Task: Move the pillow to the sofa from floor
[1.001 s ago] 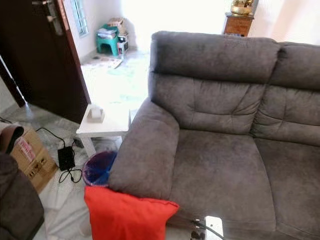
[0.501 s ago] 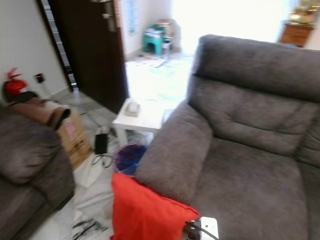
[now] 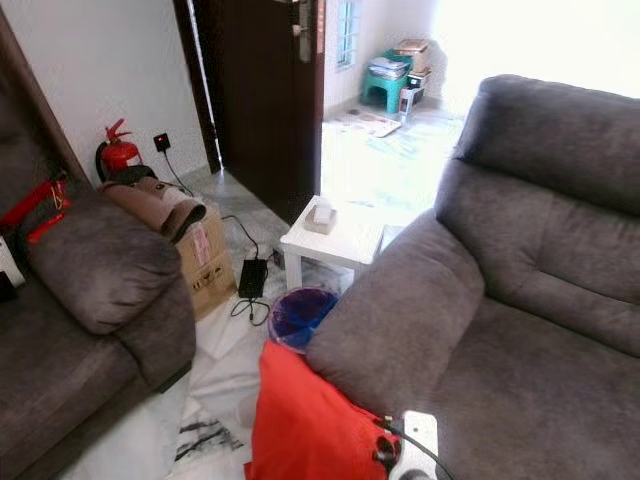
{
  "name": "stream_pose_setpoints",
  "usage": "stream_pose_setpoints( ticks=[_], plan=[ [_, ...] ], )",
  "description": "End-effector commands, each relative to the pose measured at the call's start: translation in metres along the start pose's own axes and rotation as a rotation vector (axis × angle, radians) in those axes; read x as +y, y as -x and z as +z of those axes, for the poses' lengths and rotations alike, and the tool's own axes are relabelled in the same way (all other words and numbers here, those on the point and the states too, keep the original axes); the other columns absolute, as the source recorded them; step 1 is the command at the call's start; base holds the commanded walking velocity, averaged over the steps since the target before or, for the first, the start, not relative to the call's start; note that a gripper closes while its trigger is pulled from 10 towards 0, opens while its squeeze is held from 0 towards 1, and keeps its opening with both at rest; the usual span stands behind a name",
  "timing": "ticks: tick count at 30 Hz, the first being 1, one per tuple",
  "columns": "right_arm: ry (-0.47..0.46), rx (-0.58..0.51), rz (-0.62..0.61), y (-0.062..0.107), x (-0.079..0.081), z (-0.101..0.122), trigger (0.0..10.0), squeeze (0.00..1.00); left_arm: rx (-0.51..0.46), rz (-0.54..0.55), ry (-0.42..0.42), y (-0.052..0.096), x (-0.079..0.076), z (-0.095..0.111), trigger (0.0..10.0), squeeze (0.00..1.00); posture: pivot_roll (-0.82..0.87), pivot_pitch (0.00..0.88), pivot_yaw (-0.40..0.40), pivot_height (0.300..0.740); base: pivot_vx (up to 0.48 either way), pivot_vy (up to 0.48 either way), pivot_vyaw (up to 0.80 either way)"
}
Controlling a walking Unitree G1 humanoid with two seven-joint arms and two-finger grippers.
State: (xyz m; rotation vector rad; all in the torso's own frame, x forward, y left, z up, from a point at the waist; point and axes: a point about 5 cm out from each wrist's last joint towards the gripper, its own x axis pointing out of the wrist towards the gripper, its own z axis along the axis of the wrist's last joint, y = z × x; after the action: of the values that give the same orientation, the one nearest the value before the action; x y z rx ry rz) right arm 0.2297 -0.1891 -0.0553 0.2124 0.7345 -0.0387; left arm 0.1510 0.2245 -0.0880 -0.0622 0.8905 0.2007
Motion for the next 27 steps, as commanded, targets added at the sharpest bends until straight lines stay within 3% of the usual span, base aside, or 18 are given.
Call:
stream_pose_setpoints(
  ticks=[1,3,4,5,6,8,13,14,15,19,21,27],
  plan=[
    [-0.015,-0.076,0.005,-0.003,0.0,0.017,10.0,0.0,-0.024,0.013,-0.011,0.002,0.005,-0.001,10.0,0.0,0.08,0.0,0.006,0.74,0.0,0.0,0.0],
    [-0.027,-0.129,0.016,-0.004,0.001,0.028,10.0,0.0,-0.058,0.017,-0.032,0.002,0.005,0.002,10.0,0.0,0.08,0.0,0.006,0.74,0.0,0.0,0.0],
    [-0.028,-0.166,0.022,-0.004,0.001,0.034,10.0,0.0,-0.176,0.008,-0.079,-0.004,0.004,0.034,10.0,0.0,0.08,0.0,0.005,0.74,0.0,0.0,0.0],
    [-0.011,-0.188,0.017,-0.003,-0.001,0.038,10.0,0.0,-0.346,0.0,-0.143,-0.009,0.001,0.088,10.0,0.0,0.08,0.0,0.005,0.74,0.0,0.0,0.0],
    [-0.007,-0.204,0.011,-0.003,-0.003,0.04,10.0,0.0,-0.424,0.013,-0.184,-0.009,0.0,0.115,10.0,0.0,0.08,0.0,0.005,0.74,0.0,0.0,0.0],
    [0.0,-0.245,0.0,-0.001,-0.007,0.046,10.0,0.0,-0.506,0.028,-0.177,-0.005,0.001,0.128,10.0,0.0,0.09,0.0,0.001,0.74,0.0,0.0,0.0],
    [-0.013,-0.316,0.016,0.001,-0.007,0.054,10.0,0.0,-0.643,-0.008,-0.177,0.003,-0.006,0.141,10.0,0.0,0.09,0.0,0.001,0.74,0.0,0.0,0.0],
    [-0.002,-0.371,0.049,0.002,-0.004,0.061,10.0,0.0,-0.745,-0.046,-0.166,0.011,-0.011,0.151,10.0,0.0,0.09,0.0,0.002,0.74,0.0,0.0,0.0],
    [-0.001,-0.389,0.059,0.003,-0.003,0.062,10.0,0.0,-0.772,-0.054,-0.164,0.013,-0.012,0.154,10.0,0.0,0.09,0.0,0.002,0.74,0.0,0.0,0.0],
    [-0.006,-0.444,0.084,0.004,0.002,0.07,10.0,0.0,-0.805,-0.091,-0.19,0.017,-0.021,0.151,10.0,0.0,0.08,0.0,0.003,0.74,0.0,0.0,0.0],
    [-0.001,-0.468,0.099,0.004,0.006,0.075,10.0,0.0,-0.785,-0.122,-0.134,0.017,-0.023,0.146,10.0,0.0,0.08,0.0,0.003,0.74,0.0,0.0,0.0],
    [-0.038,-0.461,0.062,0.003,0.002,0.076,10.0,0.0,-0.817,-0.14,-0.148,0.019,-0.026,0.153,10.0,0.0,0.07,0.0,-0.004,0.74,0.0,0.0,0.0]
  ],
)
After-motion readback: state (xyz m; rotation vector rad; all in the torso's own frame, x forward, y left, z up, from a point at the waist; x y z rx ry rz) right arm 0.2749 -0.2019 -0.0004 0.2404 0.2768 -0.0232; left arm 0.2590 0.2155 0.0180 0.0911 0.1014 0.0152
